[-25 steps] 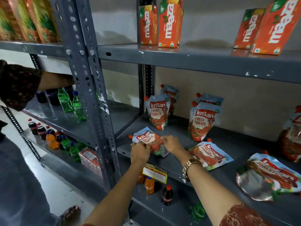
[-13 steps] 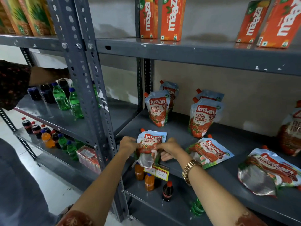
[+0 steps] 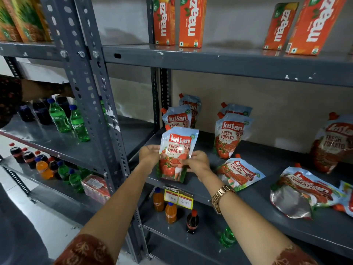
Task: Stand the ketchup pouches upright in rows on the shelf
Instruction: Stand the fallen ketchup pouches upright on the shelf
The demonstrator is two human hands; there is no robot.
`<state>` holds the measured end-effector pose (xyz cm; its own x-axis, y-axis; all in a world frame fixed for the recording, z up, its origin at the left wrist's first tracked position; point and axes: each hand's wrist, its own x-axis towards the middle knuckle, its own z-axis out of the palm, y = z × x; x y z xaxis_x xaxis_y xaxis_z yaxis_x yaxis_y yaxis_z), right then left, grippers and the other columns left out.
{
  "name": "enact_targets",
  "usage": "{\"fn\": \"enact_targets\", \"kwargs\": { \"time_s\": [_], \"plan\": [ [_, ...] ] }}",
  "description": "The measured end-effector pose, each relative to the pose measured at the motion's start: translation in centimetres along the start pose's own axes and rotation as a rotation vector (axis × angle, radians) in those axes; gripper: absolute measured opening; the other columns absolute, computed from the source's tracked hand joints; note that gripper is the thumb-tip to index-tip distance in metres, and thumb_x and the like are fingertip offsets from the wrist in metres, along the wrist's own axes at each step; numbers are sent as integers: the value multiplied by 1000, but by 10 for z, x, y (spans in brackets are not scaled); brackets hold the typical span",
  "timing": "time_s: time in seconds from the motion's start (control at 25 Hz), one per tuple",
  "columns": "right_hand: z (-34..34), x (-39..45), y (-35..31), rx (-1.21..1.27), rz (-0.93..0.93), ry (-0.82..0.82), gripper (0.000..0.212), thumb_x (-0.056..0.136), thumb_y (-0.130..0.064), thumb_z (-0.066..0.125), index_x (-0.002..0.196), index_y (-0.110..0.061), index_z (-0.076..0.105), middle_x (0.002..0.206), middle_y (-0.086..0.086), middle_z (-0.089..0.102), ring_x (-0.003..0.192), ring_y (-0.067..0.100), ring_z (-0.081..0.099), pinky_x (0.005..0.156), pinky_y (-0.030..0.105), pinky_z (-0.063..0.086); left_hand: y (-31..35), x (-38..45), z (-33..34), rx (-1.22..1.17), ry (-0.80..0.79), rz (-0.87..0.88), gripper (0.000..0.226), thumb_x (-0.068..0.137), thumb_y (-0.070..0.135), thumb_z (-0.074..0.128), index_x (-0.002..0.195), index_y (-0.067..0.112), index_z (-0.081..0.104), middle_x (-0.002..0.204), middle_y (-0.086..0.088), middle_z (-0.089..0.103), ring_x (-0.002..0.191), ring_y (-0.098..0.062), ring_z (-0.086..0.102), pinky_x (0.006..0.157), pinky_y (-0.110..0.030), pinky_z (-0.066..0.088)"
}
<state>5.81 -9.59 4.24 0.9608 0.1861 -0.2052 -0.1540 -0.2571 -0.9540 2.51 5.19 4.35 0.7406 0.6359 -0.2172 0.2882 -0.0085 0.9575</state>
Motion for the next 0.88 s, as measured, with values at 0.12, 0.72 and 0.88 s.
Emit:
{"fn": "enact_targets", "kwargs": {
  "time_s": [0.12,0.72,0.88],
  "plan": [
    [-4,-1,4,-165,-186,96,39,68,-7,79,87,-13,45,104,10,65,98,24,63,85,43,56,3,-1,9,-8,-8,132,29,77,-9,66,101,4,59,108,-14,67,96,-23,61,84,-39,54],
    [-47,-30,23,-321,-455,486,20,82,6,55,96,-3,67,92,16,72,86,28,67,75,37,55,-13,-54,23,126,196,477,21,84,12,64,102,7,55,88,-6,57,83,-20,58,71,-31,50],
    [-82,-37,33,-265,-324,581,22,79,8,54,93,-1,68,92,18,73,89,32,67,78,38,51,-13,-81,50,197,45,589,21,87,32,58,81,11,59,73,-6,63,75,-23,63,69,-37,54]
  ]
}}
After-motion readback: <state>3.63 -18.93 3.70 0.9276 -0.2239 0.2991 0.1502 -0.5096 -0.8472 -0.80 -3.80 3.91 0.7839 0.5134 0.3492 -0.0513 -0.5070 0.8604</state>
